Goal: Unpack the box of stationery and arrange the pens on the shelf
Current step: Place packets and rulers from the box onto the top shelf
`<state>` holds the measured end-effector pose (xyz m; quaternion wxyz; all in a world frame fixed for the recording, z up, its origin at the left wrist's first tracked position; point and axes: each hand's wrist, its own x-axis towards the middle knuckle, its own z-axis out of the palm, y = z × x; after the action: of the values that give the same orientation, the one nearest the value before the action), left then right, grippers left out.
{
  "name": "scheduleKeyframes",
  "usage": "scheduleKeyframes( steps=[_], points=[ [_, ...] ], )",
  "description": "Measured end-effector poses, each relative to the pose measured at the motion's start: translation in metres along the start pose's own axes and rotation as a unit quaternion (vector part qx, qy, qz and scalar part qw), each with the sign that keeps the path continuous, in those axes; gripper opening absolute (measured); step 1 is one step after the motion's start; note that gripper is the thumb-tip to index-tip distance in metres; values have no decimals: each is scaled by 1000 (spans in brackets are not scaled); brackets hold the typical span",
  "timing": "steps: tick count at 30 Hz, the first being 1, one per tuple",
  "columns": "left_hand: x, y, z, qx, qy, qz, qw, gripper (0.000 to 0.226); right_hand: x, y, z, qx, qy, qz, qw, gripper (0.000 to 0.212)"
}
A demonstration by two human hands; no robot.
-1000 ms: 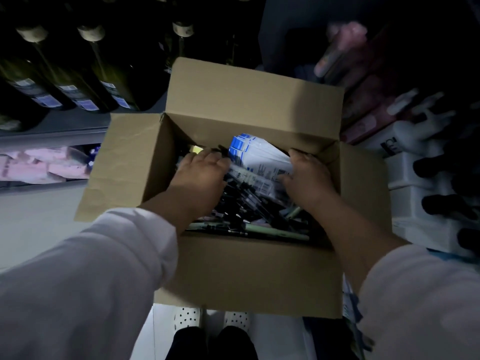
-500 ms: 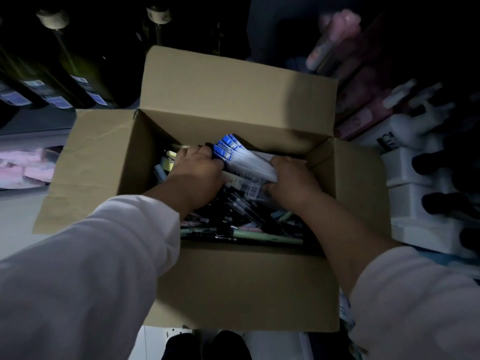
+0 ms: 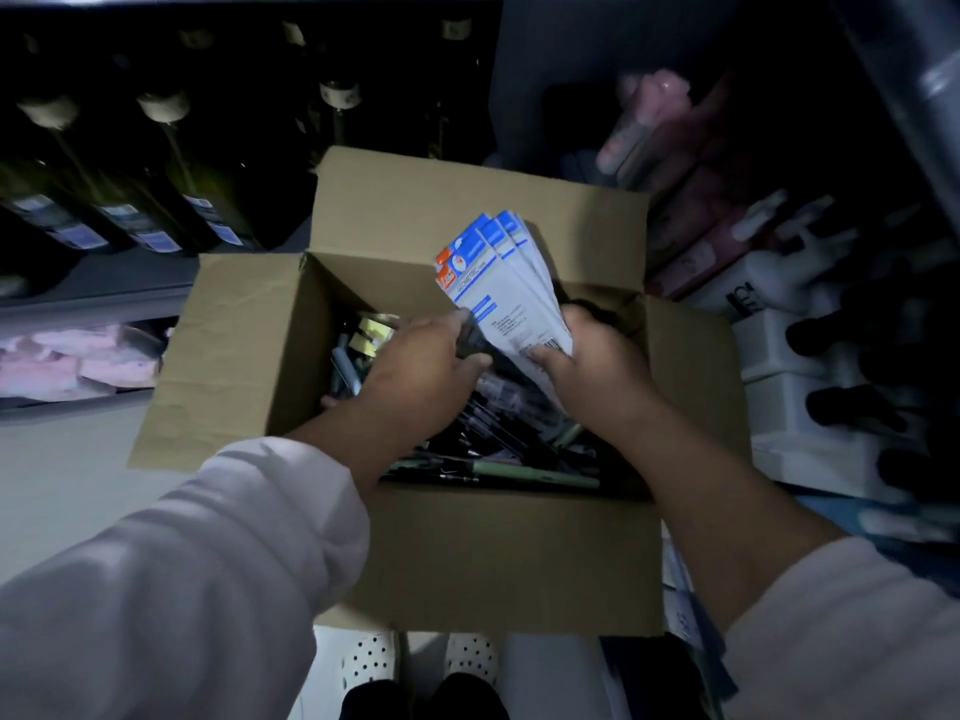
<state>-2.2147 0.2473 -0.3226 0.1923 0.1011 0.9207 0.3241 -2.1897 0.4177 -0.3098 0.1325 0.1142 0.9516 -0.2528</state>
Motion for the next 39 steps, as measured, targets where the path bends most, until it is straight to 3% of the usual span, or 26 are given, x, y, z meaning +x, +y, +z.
scheduleKeyframes(
  steps=[4,8,10,12,17,22,26,28,30,31,33,36,39],
  points=[
    [-22,38,-20,-313,-59,-81,945,22,-25,-24,-21,74,26,-11,997,30],
    [-46,77,-55,-447,-139,-144,872,18,-55,-52,-50,88,63,-30,994,30],
    [-58,97,-77,-501,-178,-147,834,20,-73,-66,-68,26,76,-50,996,31],
    [-71,116,-99,-558,-176,-140,799,25,-95,-83,-87,-44,104,-84,990,41],
    [-103,152,-139,-644,-99,-184,736,30,-135,-112,-125,-1,124,-148,981,66],
    [-136,176,-172,-662,-77,-147,731,24,-181,-135,-177,110,86,-159,977,61],
    [-158,196,-196,-668,-71,-125,730,22,-207,-150,-209,306,183,-17,934,51],
    [-168,210,-208,-670,-68,-112,731,26,-221,-158,-223,472,133,88,867,54],
    [-179,224,-220,-668,-72,-79,736,28,-234,-167,-237,629,31,152,762,46],
    [-184,232,-225,-666,-74,-58,740,26,-241,-171,-245,676,2,170,717,40],
    [-193,246,-234,-663,-76,-16,744,23,-253,-177,-261,728,2,169,664,31],
    [-199,263,-245,-647,-86,23,757,18,-263,-178,-281,755,17,130,643,21],
    [-204,284,-251,-623,-120,43,772,13,-271,-167,-302,724,51,102,681,23]
  ],
)
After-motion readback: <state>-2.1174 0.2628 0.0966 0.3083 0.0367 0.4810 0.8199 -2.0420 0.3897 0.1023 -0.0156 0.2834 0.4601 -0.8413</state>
